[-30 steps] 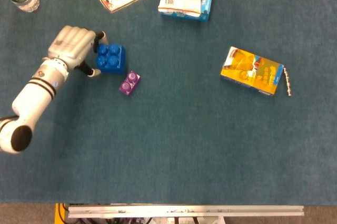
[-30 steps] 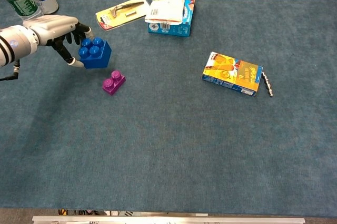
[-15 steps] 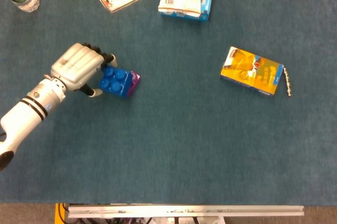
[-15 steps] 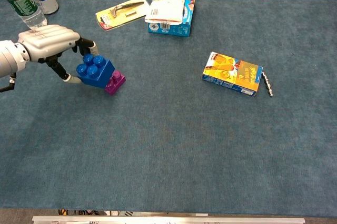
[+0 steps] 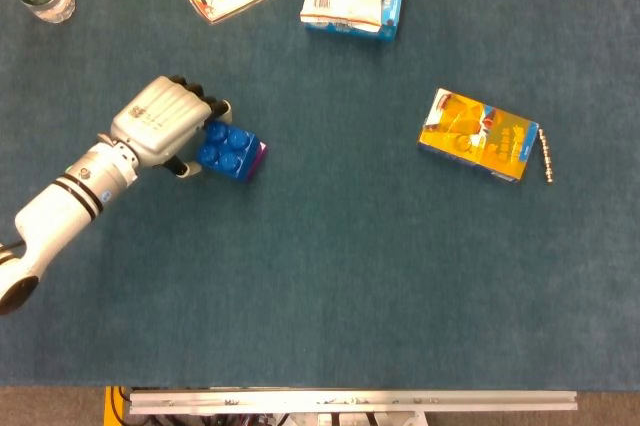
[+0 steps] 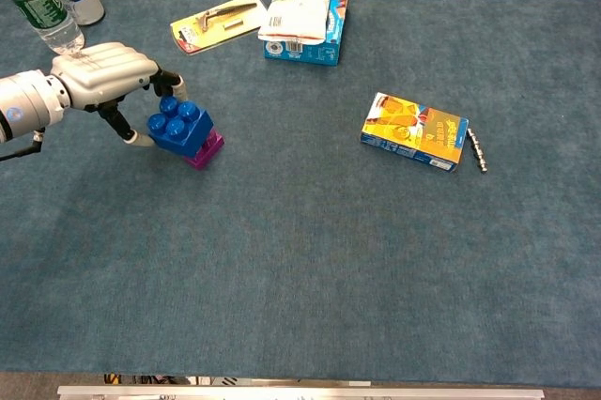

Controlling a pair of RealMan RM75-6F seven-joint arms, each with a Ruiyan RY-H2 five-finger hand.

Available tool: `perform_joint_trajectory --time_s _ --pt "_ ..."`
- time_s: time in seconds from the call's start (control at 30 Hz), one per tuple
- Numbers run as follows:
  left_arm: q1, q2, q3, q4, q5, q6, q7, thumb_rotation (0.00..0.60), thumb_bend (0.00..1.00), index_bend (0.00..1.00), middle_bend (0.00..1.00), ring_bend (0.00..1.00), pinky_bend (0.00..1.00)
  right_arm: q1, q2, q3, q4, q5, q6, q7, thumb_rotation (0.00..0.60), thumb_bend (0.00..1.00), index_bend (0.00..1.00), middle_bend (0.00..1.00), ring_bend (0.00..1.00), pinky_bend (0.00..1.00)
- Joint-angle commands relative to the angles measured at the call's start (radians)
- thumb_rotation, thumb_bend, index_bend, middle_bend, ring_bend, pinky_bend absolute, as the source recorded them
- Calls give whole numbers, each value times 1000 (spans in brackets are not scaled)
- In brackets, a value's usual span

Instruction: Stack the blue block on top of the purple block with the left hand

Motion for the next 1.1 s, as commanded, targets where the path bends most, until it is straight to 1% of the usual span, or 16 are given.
perform_joint_trajectory --time_s 0.03,0.33,0.57,0.93,1.1 --pt "-13 -20 11 32 23 9 1 600 167 505 462 346 337 0 0 0 -1 2 -1 -2 600 280 507 532 457 489" --pt "-45 -43 30 66 44 -3 -6 600 167 505 462 346 337 -1 1 1 -9 3 0 -13 600 280 506 532 457 489" --pt "-57 -48 33 71 41 0 -7 600 167 505 462 345 337 -3 2 1 -11 5 2 -15 600 280 507 532 457 489" --pt "-50 -40 32 27 11 19 57 600 167 505 462 344 337 -6 3 2 -5 6 6 -6 600 280 507 532 457 489" --pt "-54 -36 32 6 2 15 64 600 167 505 462 344 337 -8 6 3 -8 6 9 -6 600 280 506 532 457 489"
